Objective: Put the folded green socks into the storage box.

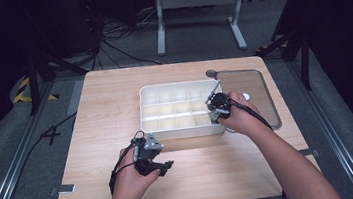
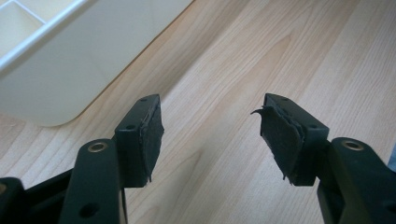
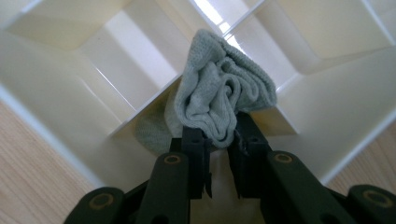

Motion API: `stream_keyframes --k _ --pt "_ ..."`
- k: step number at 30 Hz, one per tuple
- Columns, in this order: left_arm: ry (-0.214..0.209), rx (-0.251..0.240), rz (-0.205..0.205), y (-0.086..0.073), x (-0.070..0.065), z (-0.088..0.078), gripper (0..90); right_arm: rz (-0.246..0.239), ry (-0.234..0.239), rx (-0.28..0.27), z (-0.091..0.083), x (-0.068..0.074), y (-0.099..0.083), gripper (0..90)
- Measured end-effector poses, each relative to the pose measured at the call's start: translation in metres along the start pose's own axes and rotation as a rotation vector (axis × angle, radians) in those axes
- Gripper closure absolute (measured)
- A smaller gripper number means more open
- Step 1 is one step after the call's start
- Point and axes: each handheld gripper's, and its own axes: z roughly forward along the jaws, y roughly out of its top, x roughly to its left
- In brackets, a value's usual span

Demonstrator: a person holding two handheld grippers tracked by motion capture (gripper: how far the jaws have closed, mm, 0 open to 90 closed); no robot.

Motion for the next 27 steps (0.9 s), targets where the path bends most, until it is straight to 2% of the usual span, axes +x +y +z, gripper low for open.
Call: stream_keyframes --k 4,6,10,11,12,13,14,15,18,19,21,23,25,27 --pt "-0.001 0.004 -0.007 0.0 0.0 0.0 39.5 0.018 0.018 0.007 0.004 -0.003 0.001 77.5" --pt "0.0 0.003 -0.008 0.0 0.0 0.0 39.5 0.012 0.004 0.007 0.003 -0.001 0.0 76.7" --pt "0.0 0.002 0.002 -0.001 0.001 -0.001 39.3 -0.007 0.014 -0.004 -0.001 -0.001 -0.001 73.3" --pt "0.001 0.0 -0.001 -0.001 0.001 -0.001 39.3 -0.009 0.01 -0.015 -0.005 -0.001 -0.001 67.0" --pt "0.0 -0.001 -0.007 -0.001 0.001 -0.001 39.3 0.008 0.014 -0.029 -0.008 -0.003 -0.001 61.3" --pt "-0.003 0.001 -0.012 -0.001 0.001 -0.001 39.3 0.041 0.057 -0.058 -0.012 -0.005 -0.003 56.6" --pt "-0.001 -0.001 -0.01 -0.002 0.001 -0.002 39.2 0.063 0.078 -0.071 -0.016 -0.007 -0.004 56.1" --pt "-0.003 -0.002 -0.012 -0.002 0.001 -0.002 39.2 0.078 0.081 -0.094 -0.02 -0.009 -0.005 55.6" --pt "0.0 0.002 -0.009 -0.002 0.001 -0.002 39.2 0.106 0.09 -0.115 -0.027 -0.011 -0.006 52.4" --pt "-0.002 -0.001 -0.01 -0.001 0.001 -0.001 39.2 0.117 0.084 -0.144 -0.029 -0.012 -0.005 51.2" --pt "-0.001 -0.001 -0.002 -0.001 0.001 -0.001 39.2 0.121 0.084 -0.15 -0.029 -0.011 -0.004 50.9" --pt "-0.004 -0.005 -0.004 -0.001 0.001 -0.001 39.1 0.123 0.057 -0.167 -0.025 -0.011 -0.001 52.8" --pt "-0.001 -0.003 -0.007 -0.001 0.001 -0.001 38.9 0.13 0.063 -0.153 -0.019 -0.013 0.001 66.4" --pt "-0.004 -0.002 -0.014 -0.002 0.002 -0.002 38.9 0.133 0.055 -0.127 -0.015 -0.013 0.002 71.6"
